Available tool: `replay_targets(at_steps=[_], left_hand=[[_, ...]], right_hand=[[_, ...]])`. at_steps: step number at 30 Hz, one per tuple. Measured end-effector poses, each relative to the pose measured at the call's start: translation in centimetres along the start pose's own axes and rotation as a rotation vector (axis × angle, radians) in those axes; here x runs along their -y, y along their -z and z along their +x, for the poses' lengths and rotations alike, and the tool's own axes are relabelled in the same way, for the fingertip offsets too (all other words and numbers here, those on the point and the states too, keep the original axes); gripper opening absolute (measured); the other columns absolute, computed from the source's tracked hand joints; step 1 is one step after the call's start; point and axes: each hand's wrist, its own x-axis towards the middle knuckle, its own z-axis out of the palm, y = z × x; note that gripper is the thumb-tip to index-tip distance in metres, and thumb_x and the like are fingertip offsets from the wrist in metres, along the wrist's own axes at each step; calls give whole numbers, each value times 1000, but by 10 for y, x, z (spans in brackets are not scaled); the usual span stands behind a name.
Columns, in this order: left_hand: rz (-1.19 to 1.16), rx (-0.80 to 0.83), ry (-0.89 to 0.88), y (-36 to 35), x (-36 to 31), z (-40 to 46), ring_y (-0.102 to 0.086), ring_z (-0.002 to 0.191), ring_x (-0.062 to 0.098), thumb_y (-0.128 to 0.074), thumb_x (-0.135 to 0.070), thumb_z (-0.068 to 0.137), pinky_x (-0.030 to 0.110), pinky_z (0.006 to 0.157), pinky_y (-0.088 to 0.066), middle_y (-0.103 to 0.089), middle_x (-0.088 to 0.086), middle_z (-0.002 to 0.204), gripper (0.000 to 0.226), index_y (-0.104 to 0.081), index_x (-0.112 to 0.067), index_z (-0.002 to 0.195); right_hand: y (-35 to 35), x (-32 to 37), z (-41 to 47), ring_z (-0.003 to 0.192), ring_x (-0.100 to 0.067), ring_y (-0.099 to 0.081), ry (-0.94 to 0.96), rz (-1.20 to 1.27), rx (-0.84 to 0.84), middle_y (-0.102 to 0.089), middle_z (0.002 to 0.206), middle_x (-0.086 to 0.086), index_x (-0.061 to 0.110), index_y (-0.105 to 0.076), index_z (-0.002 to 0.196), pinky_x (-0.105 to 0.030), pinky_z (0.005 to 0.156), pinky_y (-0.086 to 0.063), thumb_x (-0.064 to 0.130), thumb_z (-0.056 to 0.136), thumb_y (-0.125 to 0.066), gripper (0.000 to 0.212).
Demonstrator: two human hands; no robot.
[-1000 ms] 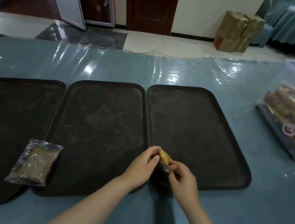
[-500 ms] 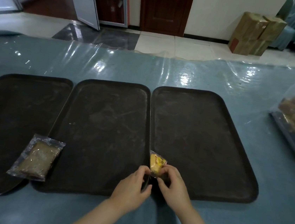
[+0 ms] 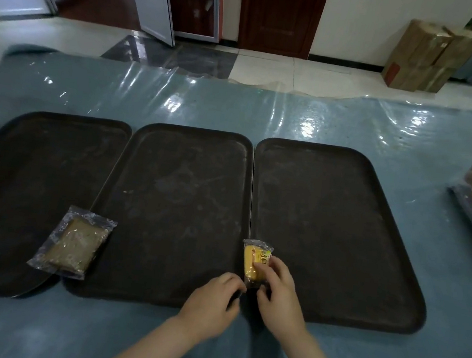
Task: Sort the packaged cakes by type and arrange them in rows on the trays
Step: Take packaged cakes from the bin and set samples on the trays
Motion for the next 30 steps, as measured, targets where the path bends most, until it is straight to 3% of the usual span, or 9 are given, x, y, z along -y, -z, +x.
replay_targets(at_steps=[4,8,14,24,27,30], left_hand=[[-20,10,14,-2,5,2,-51,104,0,-51,-28,94,27,87,-49,-49,-18,116,18,-60,-28,111],[-38,-21,37,0,6,2,-49,101,-2,-52,-26,94,18,80,-44,-49,-19,111,16,-58,-29,109],[-72,-52,53,8,14,-9,-47,98,-4,-52,-26,95,12,76,-37,-47,-21,110,17,-58,-29,111],[-191,-145,119,59,70,-46,-49,111,0,-54,-22,94,21,97,-42,-54,-17,115,23,-60,-29,115],[-204,-178,117,84,102,-65,-48,116,1,-56,-23,93,21,102,-39,-57,-15,119,26,-60,-29,118],[-213,-183,125,119,133,-91,-50,114,1,-57,-20,93,20,101,-39,-57,-14,116,21,-60,-31,110]], right_hand=[[-1,9,-8,136,-12,-43,-34,-84,64,-13,164,10,32,-41,148,-25,95,-49,12,94,-52,58],[-1,14,-11,144,-16,-34,-79,-145,106,-14,165,4,32,-32,153,-28,104,-45,16,96,-50,62],[5,20,-4,143,-20,-30,-85,-165,93,-31,158,-1,26,-41,148,-30,114,-34,15,96,-54,55],[-17,75,-6,142,-27,-29,-120,-176,-7,-33,155,-6,21,-46,143,-41,116,-32,14,92,-55,52],[-40,112,-4,145,-23,-28,-75,-152,-30,-37,153,-6,18,-47,143,-38,118,-28,14,94,-55,50],[-69,156,-7,135,-19,-41,-63,-58,-38,-50,138,0,18,-54,135,-31,112,-35,11,92,-56,44]])
